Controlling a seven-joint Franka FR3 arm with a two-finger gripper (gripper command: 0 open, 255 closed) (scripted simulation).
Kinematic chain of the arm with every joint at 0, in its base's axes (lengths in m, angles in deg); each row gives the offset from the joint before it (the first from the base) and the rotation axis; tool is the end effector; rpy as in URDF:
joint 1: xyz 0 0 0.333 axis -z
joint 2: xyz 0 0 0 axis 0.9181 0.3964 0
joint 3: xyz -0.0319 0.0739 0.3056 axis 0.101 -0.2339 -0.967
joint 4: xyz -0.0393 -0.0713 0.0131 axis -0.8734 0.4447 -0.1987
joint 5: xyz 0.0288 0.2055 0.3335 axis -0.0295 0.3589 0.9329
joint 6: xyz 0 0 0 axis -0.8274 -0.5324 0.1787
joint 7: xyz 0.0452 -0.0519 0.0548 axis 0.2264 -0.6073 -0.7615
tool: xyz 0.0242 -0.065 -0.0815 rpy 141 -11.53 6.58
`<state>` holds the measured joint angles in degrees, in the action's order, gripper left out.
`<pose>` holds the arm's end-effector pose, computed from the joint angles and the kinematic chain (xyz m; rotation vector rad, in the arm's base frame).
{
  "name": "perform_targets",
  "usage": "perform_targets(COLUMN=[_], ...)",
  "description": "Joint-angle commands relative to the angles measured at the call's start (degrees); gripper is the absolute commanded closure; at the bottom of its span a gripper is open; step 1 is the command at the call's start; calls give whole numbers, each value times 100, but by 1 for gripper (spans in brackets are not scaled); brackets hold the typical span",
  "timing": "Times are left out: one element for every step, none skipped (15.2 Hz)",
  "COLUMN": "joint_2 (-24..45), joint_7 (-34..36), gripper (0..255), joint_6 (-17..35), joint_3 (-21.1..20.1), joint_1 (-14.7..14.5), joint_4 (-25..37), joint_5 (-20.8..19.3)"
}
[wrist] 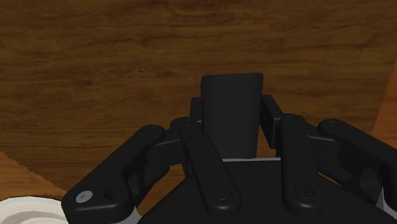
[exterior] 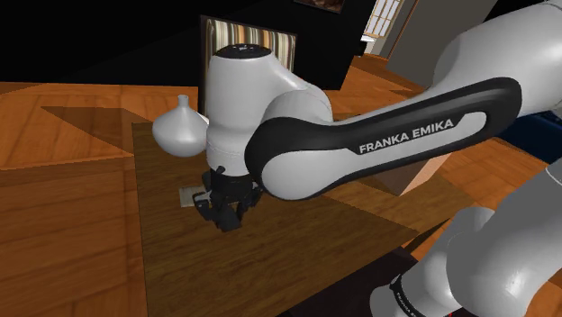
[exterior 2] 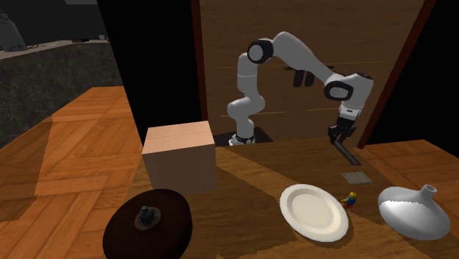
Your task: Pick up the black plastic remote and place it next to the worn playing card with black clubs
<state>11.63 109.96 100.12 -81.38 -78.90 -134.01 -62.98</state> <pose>0.3825 0.3511 0.4038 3.0843 -0.3176 -0.0076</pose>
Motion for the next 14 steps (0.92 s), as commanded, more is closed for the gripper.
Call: perform_targets(joint_2=[411,637,865,1095,1327,1560,1820,1849,1880,1913,1946,1981,2016,2053], joint_7=[329,489,646,798,943,1080,1222,1235,1251,1267,1284,1301,1319,1337], gripper=[255,255,255,255,255,255,255,255,255,255,255,255,255,255], joint_6=[-71,-126,-190,-262,-342,-430,-536,-469,-402,-336,-270,-205,-140,-76], joint_3=[-121,-165,-200,-226,-243,-252,-252,-234,-225,-216,-208,-198,-189,-179], joint_1=[-73,-125,-188,-263,-348,-443,-561,-575,-582,-588,-595,-601,-608,-616], joint_4=[423,665,915,1174,1441,1717,2036,1993,1953,1913,1875,1838,1803,1769], joint_5=[-232,-364,-499,-634,-768,-899,-1040,-1058,-1080,-1104,-1128,-1153,-1179,-1206])
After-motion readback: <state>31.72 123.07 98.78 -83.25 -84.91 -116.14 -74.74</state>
